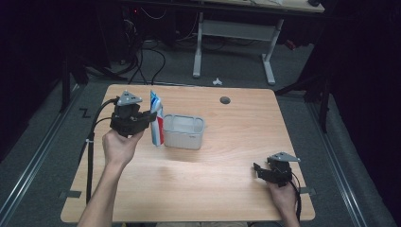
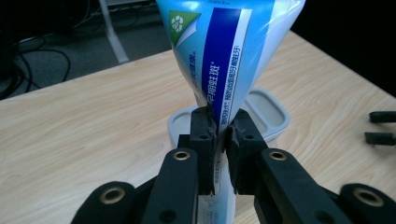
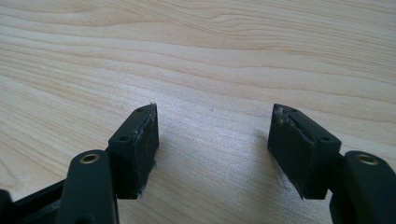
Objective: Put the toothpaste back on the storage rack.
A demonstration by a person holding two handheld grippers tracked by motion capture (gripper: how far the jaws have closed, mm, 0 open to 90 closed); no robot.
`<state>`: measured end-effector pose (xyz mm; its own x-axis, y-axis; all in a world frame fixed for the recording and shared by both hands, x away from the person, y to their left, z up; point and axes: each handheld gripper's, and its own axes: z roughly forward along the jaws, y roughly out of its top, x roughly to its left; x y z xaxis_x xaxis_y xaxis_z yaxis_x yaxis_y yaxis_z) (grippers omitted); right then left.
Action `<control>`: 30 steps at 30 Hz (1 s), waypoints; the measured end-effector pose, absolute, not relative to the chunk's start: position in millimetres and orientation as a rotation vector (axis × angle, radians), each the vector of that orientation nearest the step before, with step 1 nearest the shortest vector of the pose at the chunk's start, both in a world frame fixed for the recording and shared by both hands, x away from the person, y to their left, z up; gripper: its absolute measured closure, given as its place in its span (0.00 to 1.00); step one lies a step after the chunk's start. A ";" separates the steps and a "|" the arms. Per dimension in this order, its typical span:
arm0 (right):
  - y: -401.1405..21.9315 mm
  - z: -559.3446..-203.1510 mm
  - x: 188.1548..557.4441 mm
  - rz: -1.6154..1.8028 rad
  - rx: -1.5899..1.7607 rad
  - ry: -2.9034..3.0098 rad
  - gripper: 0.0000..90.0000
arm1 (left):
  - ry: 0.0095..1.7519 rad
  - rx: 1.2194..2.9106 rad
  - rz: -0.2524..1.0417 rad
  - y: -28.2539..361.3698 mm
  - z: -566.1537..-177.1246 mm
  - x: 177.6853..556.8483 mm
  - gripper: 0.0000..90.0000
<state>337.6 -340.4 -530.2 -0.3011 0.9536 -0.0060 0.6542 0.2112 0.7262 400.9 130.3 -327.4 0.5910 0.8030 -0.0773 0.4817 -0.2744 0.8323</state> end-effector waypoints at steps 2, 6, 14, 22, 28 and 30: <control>-340.7 -530.2 337.7 0.871 1.485 2.034 0.38 | 1.014 1.928 0.456 126.3 -323.3 401.9 0.92; -340.7 -530.3 337.8 0.873 1.485 2.033 0.38 | 0.994 1.924 0.460 119.1 -314.2 404.8 0.92; -340.6 -530.2 337.7 0.872 1.484 2.035 0.38 | 0.964 1.915 0.469 103.5 -298.6 413.7 0.92; -340.8 -530.3 337.7 0.876 1.483 2.036 0.38 | 0.973 1.914 0.472 84.1 -300.2 434.3 0.92; -340.6 -530.2 337.6 0.877 1.482 2.039 0.38 | 0.983 1.907 0.482 76.4 -307.7 444.9 0.93; -340.6 -530.2 337.6 0.876 1.481 2.040 0.38 | 0.978 1.902 0.497 74.2 -309.6 445.9 0.93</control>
<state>337.6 -340.6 -530.2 -0.3082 0.9513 -0.0036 0.6523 0.2141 0.7271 445.9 74.2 -309.6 0.6042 0.7953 -0.0505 0.4281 -0.2705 0.8623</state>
